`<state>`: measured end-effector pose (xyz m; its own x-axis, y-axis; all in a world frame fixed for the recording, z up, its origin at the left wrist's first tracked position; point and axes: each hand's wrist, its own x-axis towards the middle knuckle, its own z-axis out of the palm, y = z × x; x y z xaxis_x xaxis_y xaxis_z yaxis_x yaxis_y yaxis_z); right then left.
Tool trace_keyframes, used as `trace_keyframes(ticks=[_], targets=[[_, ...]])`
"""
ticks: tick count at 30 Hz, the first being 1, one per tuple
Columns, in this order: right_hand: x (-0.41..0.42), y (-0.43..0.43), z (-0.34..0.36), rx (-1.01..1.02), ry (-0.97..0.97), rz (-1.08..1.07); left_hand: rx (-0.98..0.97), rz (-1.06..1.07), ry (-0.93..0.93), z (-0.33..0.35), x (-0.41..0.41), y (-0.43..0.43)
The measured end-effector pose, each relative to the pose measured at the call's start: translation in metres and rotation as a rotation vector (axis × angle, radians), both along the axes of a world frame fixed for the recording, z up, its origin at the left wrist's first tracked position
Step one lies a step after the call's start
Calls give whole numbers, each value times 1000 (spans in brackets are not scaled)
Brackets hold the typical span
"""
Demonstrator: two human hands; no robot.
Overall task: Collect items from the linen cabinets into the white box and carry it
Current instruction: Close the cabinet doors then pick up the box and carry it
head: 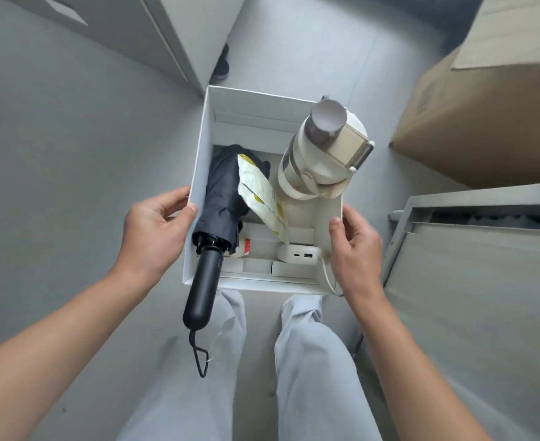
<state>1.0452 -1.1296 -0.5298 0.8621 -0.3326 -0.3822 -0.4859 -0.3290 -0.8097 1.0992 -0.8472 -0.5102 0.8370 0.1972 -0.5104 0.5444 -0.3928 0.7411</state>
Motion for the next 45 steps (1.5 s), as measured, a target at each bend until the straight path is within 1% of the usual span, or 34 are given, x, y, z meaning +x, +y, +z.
trace_keyframes(ticks=[4,8,11,15,20,23,27,33,39,45], targets=[[-1,18,127,-58,-86,-16,-10,-11,-113,120,2,10],[0,47,230,-112,-184,-42,-9,-48,-230,219,4,23],[4,62,283,-130,-251,-35,19,-69,-322,273,8,36],[12,74,321,-167,-310,-34,46,-49,-385,315,12,52],[23,83,343,-190,-349,26,92,0,-437,338,3,65],[28,90,348,-157,-342,86,114,81,-434,345,-5,73],[35,100,351,-145,-335,213,172,195,-417,352,-24,82],[45,126,350,-100,-330,403,173,357,-388,356,-65,104],[57,186,345,-67,-301,578,173,555,-354,348,-104,152],[69,277,347,-69,-320,756,159,706,-334,347,-131,226]])
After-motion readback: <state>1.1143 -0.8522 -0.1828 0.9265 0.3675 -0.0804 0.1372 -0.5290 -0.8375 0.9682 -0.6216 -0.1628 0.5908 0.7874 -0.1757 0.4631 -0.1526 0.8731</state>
